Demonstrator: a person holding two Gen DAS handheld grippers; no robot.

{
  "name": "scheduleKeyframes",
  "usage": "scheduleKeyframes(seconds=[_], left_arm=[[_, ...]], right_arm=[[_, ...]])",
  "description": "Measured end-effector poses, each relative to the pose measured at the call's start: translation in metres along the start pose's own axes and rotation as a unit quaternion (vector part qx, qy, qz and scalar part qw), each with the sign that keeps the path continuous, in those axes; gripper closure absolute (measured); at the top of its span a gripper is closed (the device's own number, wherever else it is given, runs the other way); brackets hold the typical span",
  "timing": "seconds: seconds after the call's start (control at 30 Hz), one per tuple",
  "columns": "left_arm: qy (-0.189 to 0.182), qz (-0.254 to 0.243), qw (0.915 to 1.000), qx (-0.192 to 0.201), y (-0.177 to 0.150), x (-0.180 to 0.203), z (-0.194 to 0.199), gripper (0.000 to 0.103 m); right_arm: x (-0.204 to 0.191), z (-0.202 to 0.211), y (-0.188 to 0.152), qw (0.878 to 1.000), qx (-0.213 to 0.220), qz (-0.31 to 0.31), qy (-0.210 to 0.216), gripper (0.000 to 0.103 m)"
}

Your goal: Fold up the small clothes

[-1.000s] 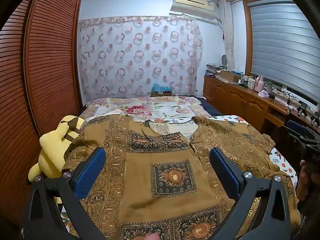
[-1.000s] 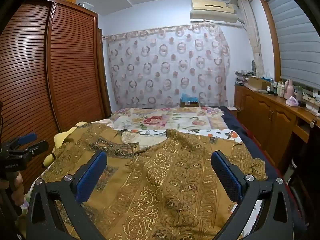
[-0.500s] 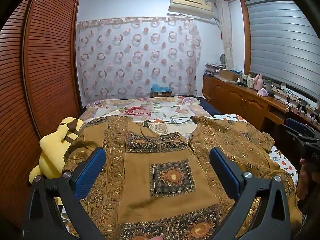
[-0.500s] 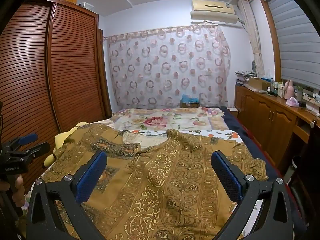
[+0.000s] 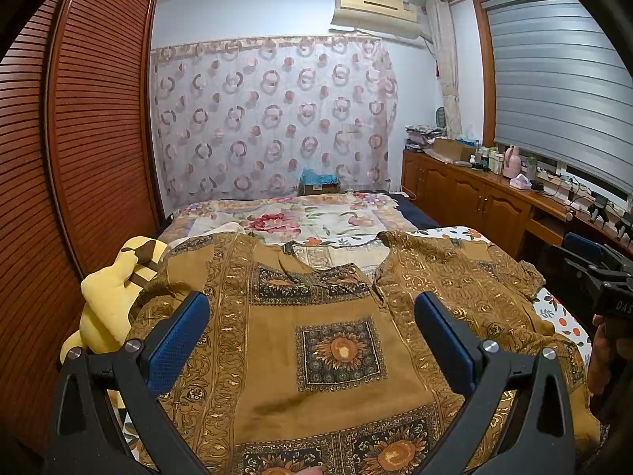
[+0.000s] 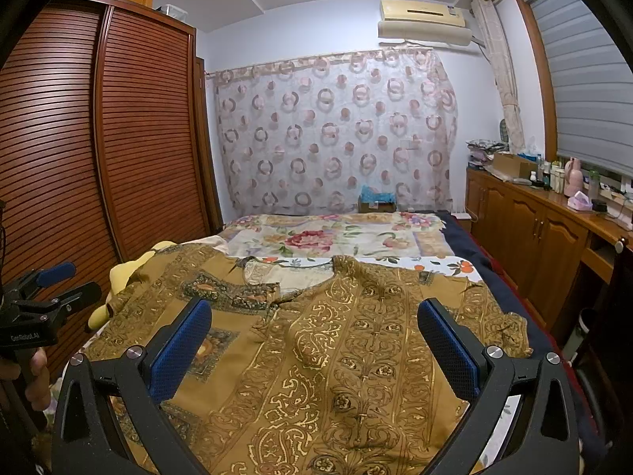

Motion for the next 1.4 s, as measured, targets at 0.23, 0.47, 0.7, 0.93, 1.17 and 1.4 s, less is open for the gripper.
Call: scheduleKeyframes(seconds=[0.23, 0.47, 0.7, 0.93, 1.17, 1.4], left_arm=[[0.001, -0.002, 1.0000, 0.001, 0.0051, 0.0008, 0.0025, 0.000], [0.001, -0.003, 1.0000, 0.001, 0.0052, 0.0013, 0.0028, 0.000], [0.002, -0.005, 1.0000, 0.002, 0.0047, 0.0020, 0.0029, 0.000], [0.002, -0.006, 1.0000, 0.002, 0.0047, 0.0025, 0.0030, 0.000], [0.003, -0.007, 1.0000, 0.003, 0.0048, 0.0030, 0.0032, 0.000], [0.003, -0.008, 1.0000, 0.003, 0.0045, 0.0033, 0.0032, 0.000]], right_arm=[[-0.0002, 0.0004, -0.0001, 1.000, 0.000, 0.000, 0.000, 0.000], [-0.0005, 0.0009, -0.0005, 1.000, 0.000, -0.001, 0.000, 0.000], [-0.0003, 0.0015, -0.0008, 1.000, 0.001, -0.001, 0.000, 0.000], [-0.0009, 0.0025, -0.0013, 1.000, 0.002, 0.000, 0.000, 0.000], [-0.0004, 0.0022, -0.0009, 1.000, 0.002, -0.001, 0.000, 0.000], [-0.0012, 0.0022, -0.0006, 1.000, 0.001, 0.000, 0.001, 0.000]])
Point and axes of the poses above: each gripper's, at about its wrist camera, not at the fingertips, and z roughly against the way its jaws point, x to its right, y to its top, the point moved 4 cm from there along -z, roughly the way its jaws point, and after that the axes turned 10 degrees about -y, right-handed, at the moved point
